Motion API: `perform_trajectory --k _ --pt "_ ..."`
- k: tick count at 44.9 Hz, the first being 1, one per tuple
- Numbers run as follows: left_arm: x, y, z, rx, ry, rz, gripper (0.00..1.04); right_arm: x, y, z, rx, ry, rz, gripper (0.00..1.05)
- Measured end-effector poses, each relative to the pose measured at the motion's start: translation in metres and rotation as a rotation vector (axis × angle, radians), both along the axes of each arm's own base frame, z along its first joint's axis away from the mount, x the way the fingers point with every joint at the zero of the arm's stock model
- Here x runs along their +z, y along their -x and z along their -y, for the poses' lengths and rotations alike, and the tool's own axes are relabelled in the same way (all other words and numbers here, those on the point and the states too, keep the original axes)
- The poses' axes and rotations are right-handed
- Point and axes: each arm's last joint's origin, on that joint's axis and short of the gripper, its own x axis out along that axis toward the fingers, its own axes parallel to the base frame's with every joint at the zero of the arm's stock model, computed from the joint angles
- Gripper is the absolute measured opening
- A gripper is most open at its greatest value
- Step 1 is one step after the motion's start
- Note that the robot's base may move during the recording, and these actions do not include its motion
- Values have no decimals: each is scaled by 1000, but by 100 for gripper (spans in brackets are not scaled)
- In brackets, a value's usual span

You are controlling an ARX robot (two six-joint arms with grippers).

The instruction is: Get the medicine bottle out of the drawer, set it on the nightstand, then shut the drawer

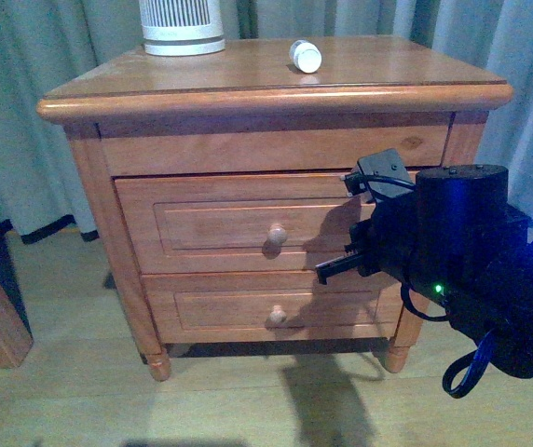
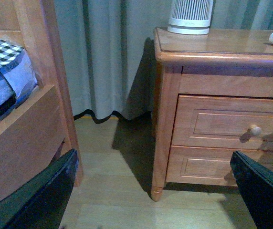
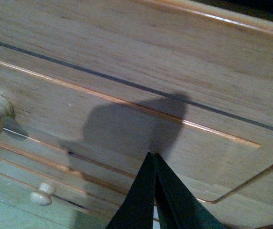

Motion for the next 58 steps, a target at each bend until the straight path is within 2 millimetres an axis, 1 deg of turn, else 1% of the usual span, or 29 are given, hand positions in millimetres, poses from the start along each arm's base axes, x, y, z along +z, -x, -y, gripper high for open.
perform_trajectory --k 5,9,13,16,20,24,29,34,39,44,53,58 --pt "0 0 0 0 0 0 98 1 1 0 5 -4 12 3" --pt "0 0 0 0 0 0 98 5 2 1 3 -8 24 3" --pt "0 0 0 0 0 0 98 17 5 4 0 -19 48 3" --pt "0 0 0 0 0 0 98 31 8 6 -8 -31 75 3" --pt "0 0 0 0 0 0 98 40 11 7 -17 -40 89 3" --pt "0 0 0 0 0 0 98 56 18 9 -28 -62 117 3" --pt "0 0 0 0 0 0 98 75 32 9 -30 -96 135 3" --pt "0 0 0 0 0 0 98 86 48 9 -26 -126 127 3" --pt "0 0 0 0 0 0 98 102 68 9 -21 -164 124 3" --pt "0 0 0 0 0 0 98 115 82 11 -30 -198 128 3" --pt "0 0 0 0 0 0 98 157 119 23 -65 -253 141 3" --pt "0 0 0 0 0 0 98 184 140 33 -82 -283 163 3"
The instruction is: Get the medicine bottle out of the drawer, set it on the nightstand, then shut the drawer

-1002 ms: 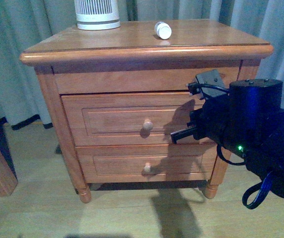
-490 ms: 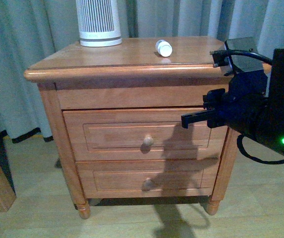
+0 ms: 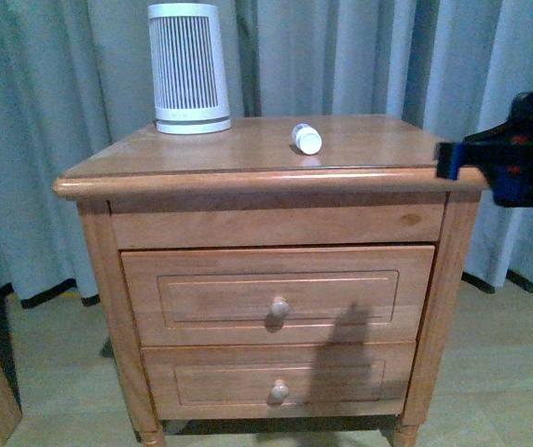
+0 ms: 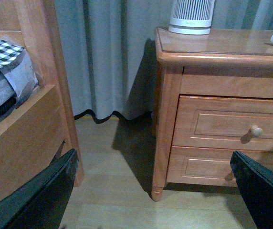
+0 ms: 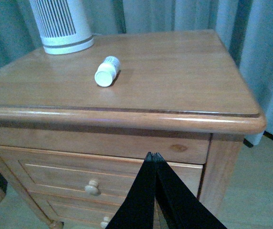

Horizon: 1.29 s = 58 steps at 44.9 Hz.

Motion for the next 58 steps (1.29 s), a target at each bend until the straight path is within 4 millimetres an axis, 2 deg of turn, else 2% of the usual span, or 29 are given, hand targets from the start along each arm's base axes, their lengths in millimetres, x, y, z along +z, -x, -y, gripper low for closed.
perform_trajectory --k 5,13,25,28,31,33,38,43,46,53,58 --pt "0 0 0 0 0 0 98 17 17 8 -23 -30 3 3" --pt "0 0 0 0 0 0 98 39 59 18 -28 -82 31 3" --pt "0 0 0 0 0 0 98 40 106 22 -38 -89 85 4" --pt "0 0 0 0 0 0 98 36 119 23 -57 -77 90 12" --pt "0 0 0 0 0 0 98 26 134 27 -122 8 57 2" --pt "0 0 0 0 0 0 98 19 140 30 -132 36 47 3" --pt "0 0 0 0 0 0 98 -11 163 42 -136 88 20 3" --pt "0 0 0 0 0 0 98 -33 178 49 -146 100 15 3" --pt "0 0 0 0 0 0 98 -57 189 53 -124 106 21 3" --pt "0 0 0 1 0 0 98 -55 193 66 -132 99 70 3" --pt "0 0 0 0 0 0 98 -55 193 68 -146 99 69 3"
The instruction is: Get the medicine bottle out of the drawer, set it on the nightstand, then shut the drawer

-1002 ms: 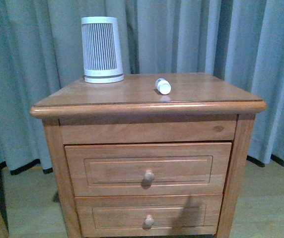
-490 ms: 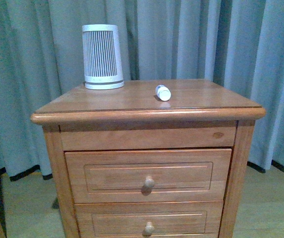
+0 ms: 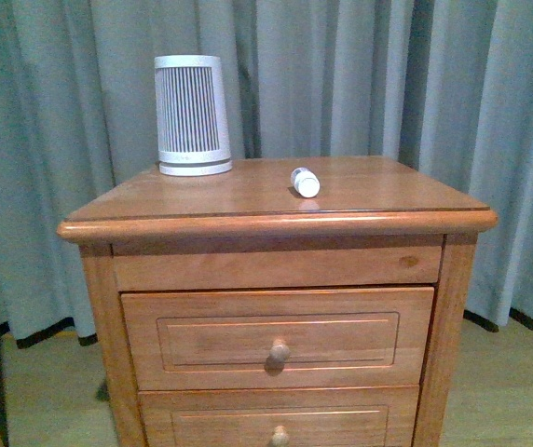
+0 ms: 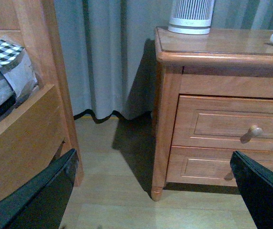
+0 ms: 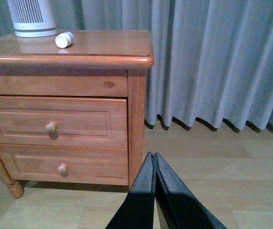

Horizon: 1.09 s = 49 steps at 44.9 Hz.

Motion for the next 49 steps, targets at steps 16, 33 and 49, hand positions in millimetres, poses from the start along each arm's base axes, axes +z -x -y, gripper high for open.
perform_trajectory --k 16,33,49 --pt "0 0 0 0 0 0 98 0 0 0 -1 0 1 3" --pt "0 0 0 0 0 0 98 0 0 0 -1 0 1 3" --pt "0 0 0 0 0 0 98 0 0 0 -1 2 1 64"
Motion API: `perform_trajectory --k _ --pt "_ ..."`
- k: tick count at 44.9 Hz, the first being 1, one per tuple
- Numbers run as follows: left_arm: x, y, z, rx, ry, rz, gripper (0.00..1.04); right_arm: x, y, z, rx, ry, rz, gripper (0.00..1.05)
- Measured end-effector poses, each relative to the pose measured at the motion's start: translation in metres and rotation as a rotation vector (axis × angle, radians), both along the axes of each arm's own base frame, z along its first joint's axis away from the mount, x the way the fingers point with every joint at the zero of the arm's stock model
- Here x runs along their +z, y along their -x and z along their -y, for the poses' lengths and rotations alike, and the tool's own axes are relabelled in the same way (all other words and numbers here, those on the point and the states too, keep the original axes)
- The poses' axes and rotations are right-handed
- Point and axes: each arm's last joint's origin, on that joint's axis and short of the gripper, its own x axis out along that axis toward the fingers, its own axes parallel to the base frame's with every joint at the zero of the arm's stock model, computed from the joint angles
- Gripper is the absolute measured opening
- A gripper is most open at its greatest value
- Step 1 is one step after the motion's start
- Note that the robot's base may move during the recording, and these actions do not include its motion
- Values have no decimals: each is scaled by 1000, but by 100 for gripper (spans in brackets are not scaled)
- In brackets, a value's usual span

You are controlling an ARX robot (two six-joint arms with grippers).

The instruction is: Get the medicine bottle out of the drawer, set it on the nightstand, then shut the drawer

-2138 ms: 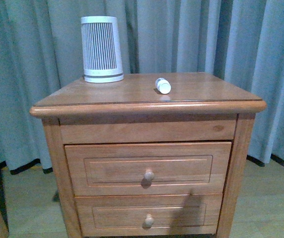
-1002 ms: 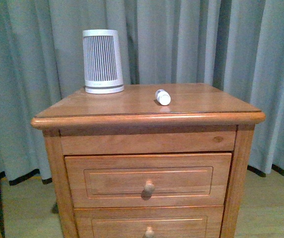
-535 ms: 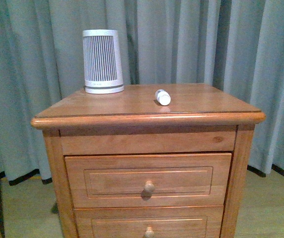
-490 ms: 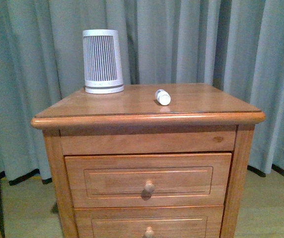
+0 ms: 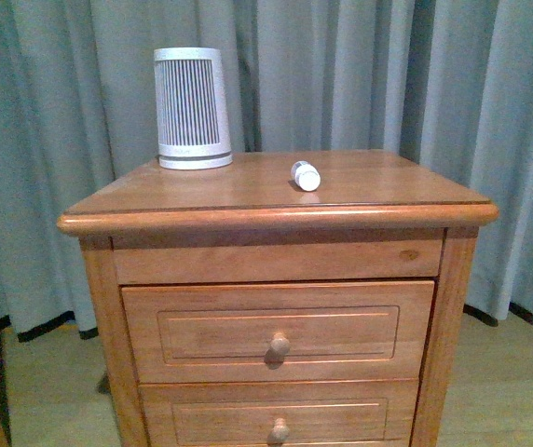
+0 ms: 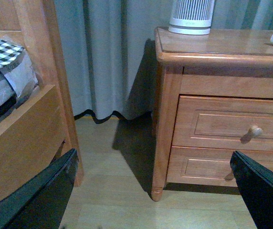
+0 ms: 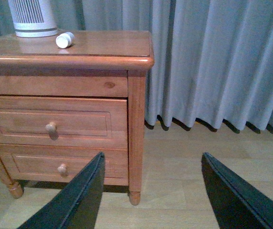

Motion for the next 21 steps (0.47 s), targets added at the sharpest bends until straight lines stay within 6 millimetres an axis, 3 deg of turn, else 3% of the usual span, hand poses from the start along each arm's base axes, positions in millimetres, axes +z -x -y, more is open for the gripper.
perform_trajectory --k 8,21 --pt "0 0 0 0 0 0 98 0 0 0 0 0 0 98" --pt "0 0 0 0 0 0 98 0 0 0 0 0 0 98"
